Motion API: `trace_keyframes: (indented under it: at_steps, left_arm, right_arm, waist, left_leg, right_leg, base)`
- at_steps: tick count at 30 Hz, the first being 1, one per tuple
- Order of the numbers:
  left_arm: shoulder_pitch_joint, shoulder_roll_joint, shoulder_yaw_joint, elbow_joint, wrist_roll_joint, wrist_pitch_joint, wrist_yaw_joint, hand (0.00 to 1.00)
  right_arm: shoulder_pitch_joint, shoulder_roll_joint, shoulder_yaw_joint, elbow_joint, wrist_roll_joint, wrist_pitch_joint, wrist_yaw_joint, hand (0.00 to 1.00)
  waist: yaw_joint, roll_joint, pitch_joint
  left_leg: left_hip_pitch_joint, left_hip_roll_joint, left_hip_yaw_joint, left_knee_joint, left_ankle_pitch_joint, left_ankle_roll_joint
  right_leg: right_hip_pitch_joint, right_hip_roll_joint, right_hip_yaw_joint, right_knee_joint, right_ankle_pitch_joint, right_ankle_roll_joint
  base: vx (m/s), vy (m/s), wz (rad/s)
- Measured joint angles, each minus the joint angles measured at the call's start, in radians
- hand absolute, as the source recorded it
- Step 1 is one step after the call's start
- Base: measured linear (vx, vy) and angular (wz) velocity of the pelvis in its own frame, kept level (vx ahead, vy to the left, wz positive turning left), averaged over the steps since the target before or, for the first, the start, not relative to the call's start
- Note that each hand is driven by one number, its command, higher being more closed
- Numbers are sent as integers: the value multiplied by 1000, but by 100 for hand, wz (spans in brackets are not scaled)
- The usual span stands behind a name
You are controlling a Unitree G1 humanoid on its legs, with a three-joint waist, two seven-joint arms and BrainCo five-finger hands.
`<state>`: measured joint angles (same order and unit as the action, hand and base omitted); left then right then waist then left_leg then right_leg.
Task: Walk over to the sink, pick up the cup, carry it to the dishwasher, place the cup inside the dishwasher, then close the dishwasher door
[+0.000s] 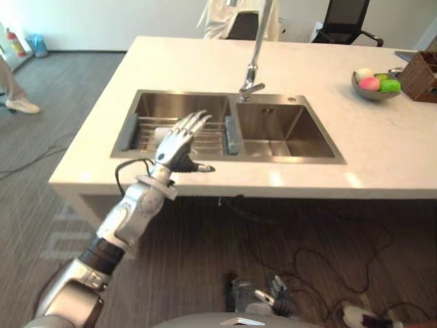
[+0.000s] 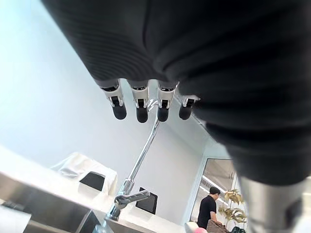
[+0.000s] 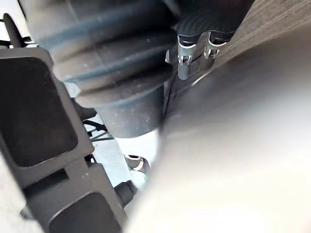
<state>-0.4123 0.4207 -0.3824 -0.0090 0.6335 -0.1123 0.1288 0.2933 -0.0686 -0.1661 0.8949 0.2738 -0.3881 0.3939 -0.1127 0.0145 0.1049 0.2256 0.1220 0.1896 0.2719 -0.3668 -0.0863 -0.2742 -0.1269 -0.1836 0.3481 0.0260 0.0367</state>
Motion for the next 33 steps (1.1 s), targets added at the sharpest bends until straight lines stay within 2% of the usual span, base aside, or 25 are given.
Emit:
trace_keyframes:
  at_steps: [1,2,4,5,6,7,8,9,10,11,12,13,14,15,16,18,20,22,25,29,31,33]
  left_arm:
    - [-4,-13,-21,-1,1,14,-17,0]
    - [-34,-13,-54,0,1,23,-45,0]
    - [-64,-20,-75,1,9,29,-66,0]
    - [-81,-26,-92,0,10,51,-75,0]
    - [-82,-37,-99,1,10,71,-79,0]
    - [-82,-43,-103,0,9,81,-82,0]
    - [-82,-48,-106,0,6,96,-91,0]
    - [-84,-47,-105,0,-3,109,-95,0]
    - [-84,-45,-99,0,-12,115,-106,0]
    - [-84,-43,-92,1,-22,117,-115,0]
    - [-88,-35,-86,11,-33,120,-121,0]
    - [-101,-26,-86,29,-42,124,-125,0]
    - [-108,-15,-86,29,-42,126,-129,0]
    - [-142,4,-87,30,-42,128,-135,0]
    - [-153,11,-86,30,-43,129,-136,0]
    - [-163,55,-79,29,-61,129,-157,0]
    - [-160,75,-78,32,-67,124,-167,0]
    - [-154,101,-78,85,-82,101,-194,0]
    - [-154,141,-76,121,-82,63,-231,0]
    - [-153,155,-70,150,-82,12,-303,0]
    - [-153,158,-70,155,-82,4,-332,0]
    - [-150,163,-70,154,-81,-22,-372,0]
  right_arm:
    - [7,-32,-6,-12,-6,0,10,0]
    - [4,-56,-5,-12,-7,9,11,0]
    - [2,-62,-5,-15,-6,29,13,0]
    - [-2,-61,-7,-16,-6,56,17,0]
    - [-9,-60,-14,-17,-5,84,21,0]
    - [-9,-59,-15,-19,-5,99,28,0]
    - [-5,-60,-20,-26,-5,122,38,0]
    - [9,-57,-30,-40,-6,132,43,0]
    - [22,-57,-36,-51,-7,130,46,0]
    - [28,-58,-42,-52,-8,129,49,0]
    - [36,-65,-60,-43,-18,127,55,0]
    - [35,-68,-82,-21,-24,126,56,0]
    - [29,-69,-92,-10,-25,126,55,0]
    - [18,-92,-115,-2,-28,121,57,0]
    - [9,-95,-125,10,-29,122,56,0]
    - [-17,-95,-163,36,-37,131,55,0]
    - [-24,-96,-188,41,-37,135,55,0]
    - [-42,-98,-200,74,-39,143,55,0]
    - [-56,-93,-198,98,-47,152,56,0]
    - [-60,-94,-193,113,-48,156,56,0]
    - [-57,-94,-190,114,-49,157,56,0]
    - [-48,-100,-188,114,-49,159,56,0]
  waist:
    - [1,37,-14]
    - [-5,55,-21]
    - [-7,55,-22]
    - [-8,55,-25]
    - [-10,57,-26]
    - [-9,58,-26]
    - [-10,56,-26]
    - [-15,55,-25]
    - [-18,51,-20]
    - [-22,50,-19]
    - [-25,45,-18]
    - [-22,39,-19]
    - [-22,35,-21]
    - [-28,39,-25]
    - [-24,41,-29]
    - [-43,11,-28]
    - [-50,9,-25]
    - [-49,6,-24]
    - [-54,18,-17]
    - [-67,37,-7]
    - [-73,37,1]
    - [-74,36,1]
  left_leg:
    - [-2,41,9,9,-8,-3]
    - [12,56,10,3,10,3]
    - [41,62,9,2,42,-9]
    - [57,68,0,22,59,-11]
    - [53,83,-8,80,67,-13]
    - [35,95,-15,134,73,-8]
    - [-27,122,-32,290,110,-14]
    - [-113,160,-44,467,202,-14]
    - [-166,194,-43,571,227,-9]
    - [-190,209,-28,611,215,-5]
    - [-214,225,25,603,173,10]
    - [-220,221,82,507,141,32]
    - [-225,212,113,425,136,39]
    - [-242,162,150,140,220,33]
    - [-235,139,142,84,245,-1]
    - [-141,48,116,-130,323,-9]
    - [-99,25,107,-234,362,-17]
    - [-61,7,104,-292,389,-15]
    - [-57,6,89,-297,389,-15]
    - [-56,3,90,-348,408,-20]
    - [-57,2,90,-348,410,-20]
    - [-56,1,89,-349,410,-20]
  right_leg:
    - [0,37,-13,11,-27,-7]
    - [-7,45,-17,62,-69,-13]
    - [0,46,-18,123,-120,-26]
    - [12,49,-21,160,-162,-31]
    - [33,59,-27,169,-199,-26]
    - [46,65,-30,167,-209,-29]
    - [81,74,-41,152,-230,-38]
    - [128,88,-51,114,-235,-41]
    - [174,98,-56,74,-236,-43]
    - [202,99,-62,50,-235,-44]
    - [262,94,-70,2,-229,-49]
    - [312,79,-76,-41,-216,-46]
    - [323,70,-74,-52,-205,-28]
    - [324,54,-70,-39,-209,-12]
    - [310,49,-52,-28,-213,-7]
    - [309,8,-5,-31,-212,-5]
    - [319,-1,-12,-38,-212,-5]
    - [348,-11,-21,-59,-210,-3]
    - [379,-12,-24,-110,-192,14]
    - [385,-3,-28,-166,-173,35]
    - [394,0,-31,-187,-162,40]
    - [405,2,-38,-210,-148,45]
  base:
    - [501,-351,-5]
    - [329,-199,-4]
    - [319,-217,4]
    - [381,-279,5]
    - [293,-211,5]
    - [246,-174,8]
    - [204,-145,16]
    - [257,-147,26]
    - [235,-103,26]
    - [262,-56,22]
    - [278,-19,11]
    - [281,2,4]
    - [359,53,7]
    - [301,75,10]
    - [336,92,16]
    - [224,108,41]
    - [155,116,48]
    - [106,53,30]
    - [46,-5,12]
    - [-9,-28,-5]
    - [-60,-6,-3]
    - [-95,3,-1]
